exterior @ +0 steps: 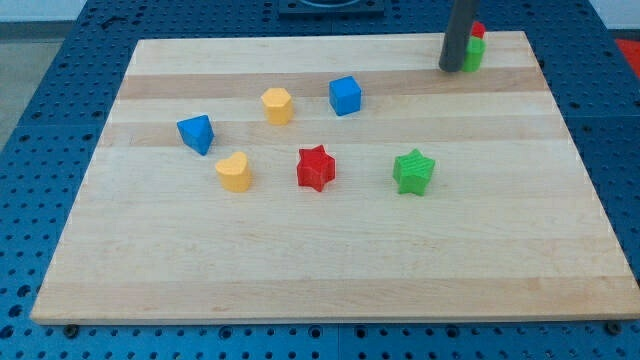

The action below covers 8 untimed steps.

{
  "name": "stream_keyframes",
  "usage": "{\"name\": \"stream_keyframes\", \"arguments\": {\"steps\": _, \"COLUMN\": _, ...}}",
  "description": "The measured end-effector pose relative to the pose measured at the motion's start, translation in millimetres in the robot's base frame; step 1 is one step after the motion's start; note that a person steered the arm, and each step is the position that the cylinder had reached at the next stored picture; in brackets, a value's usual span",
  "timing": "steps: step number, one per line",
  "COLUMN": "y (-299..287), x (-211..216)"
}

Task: Push the blue cube closer to the red circle and green circle

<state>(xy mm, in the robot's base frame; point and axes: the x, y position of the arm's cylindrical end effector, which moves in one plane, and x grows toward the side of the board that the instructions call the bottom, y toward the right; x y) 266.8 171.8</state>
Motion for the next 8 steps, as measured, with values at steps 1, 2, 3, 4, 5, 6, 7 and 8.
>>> {"name": "stream_keyframes", "arguments": {"steps": 1, "y": 7, "x": 2}}
{"name": "stream_keyframes", "arguments": {"steps": 2, "y": 7, "x": 2}}
{"name": "stream_keyframes", "arguments": {"steps": 3, "y": 7, "x": 17}}
{"name": "stream_keyframes", "arguments": {"steps": 4, "y": -3, "x": 76}}
{"name": "stream_keyframes", "arguments": {"steps": 5, "y": -66, "x": 114}}
{"name": "stream_keyframes", "arguments": {"steps": 6, "y": -143, "x": 114}}
{"name": "stream_keyframes", "arguments": {"steps": 7, "y": -186, "x": 95}}
{"name": "stream_keyframes", "arguments": {"steps": 8, "y": -187, "x": 73}}
